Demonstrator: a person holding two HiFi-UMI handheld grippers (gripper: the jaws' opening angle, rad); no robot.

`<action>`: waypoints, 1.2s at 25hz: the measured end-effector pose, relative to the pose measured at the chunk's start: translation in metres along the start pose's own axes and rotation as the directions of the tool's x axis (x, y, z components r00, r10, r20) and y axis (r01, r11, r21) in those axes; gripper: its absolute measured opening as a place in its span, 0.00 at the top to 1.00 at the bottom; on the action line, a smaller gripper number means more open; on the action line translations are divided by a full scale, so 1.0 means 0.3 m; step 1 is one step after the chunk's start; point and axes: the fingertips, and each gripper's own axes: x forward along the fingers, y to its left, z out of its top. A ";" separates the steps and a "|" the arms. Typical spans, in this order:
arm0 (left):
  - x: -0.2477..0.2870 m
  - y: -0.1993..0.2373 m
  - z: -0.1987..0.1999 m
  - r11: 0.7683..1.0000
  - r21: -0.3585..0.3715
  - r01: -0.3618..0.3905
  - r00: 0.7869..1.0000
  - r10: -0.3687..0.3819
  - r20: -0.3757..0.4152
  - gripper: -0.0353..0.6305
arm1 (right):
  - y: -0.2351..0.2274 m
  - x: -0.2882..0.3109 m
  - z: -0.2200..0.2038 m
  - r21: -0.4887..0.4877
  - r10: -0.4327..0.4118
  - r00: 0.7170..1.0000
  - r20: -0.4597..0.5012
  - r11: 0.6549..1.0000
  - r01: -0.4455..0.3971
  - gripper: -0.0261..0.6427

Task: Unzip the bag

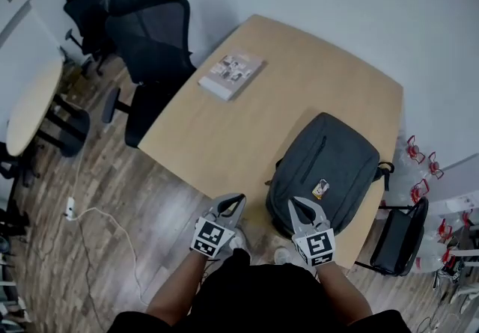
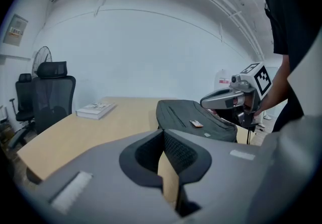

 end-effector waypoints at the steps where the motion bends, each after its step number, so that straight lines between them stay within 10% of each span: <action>1: 0.022 -0.004 -0.007 1.000 0.012 0.025 1.000 -0.025 -0.014 0.92 | -0.003 -0.001 -0.008 0.007 -0.014 1.000 -0.008 1.000 0.014 0.96; 13: 0.276 -0.018 -0.133 0.964 0.151 0.221 0.960 -0.188 -0.207 0.89 | -0.008 -0.021 -0.123 0.074 -0.065 0.990 -0.123 0.995 0.074 0.96; 30: 0.411 -0.083 -0.228 0.844 0.294 0.449 0.854 -0.308 -0.420 0.80 | 0.014 -0.028 -0.208 0.079 -0.018 0.982 -0.188 0.996 0.033 0.96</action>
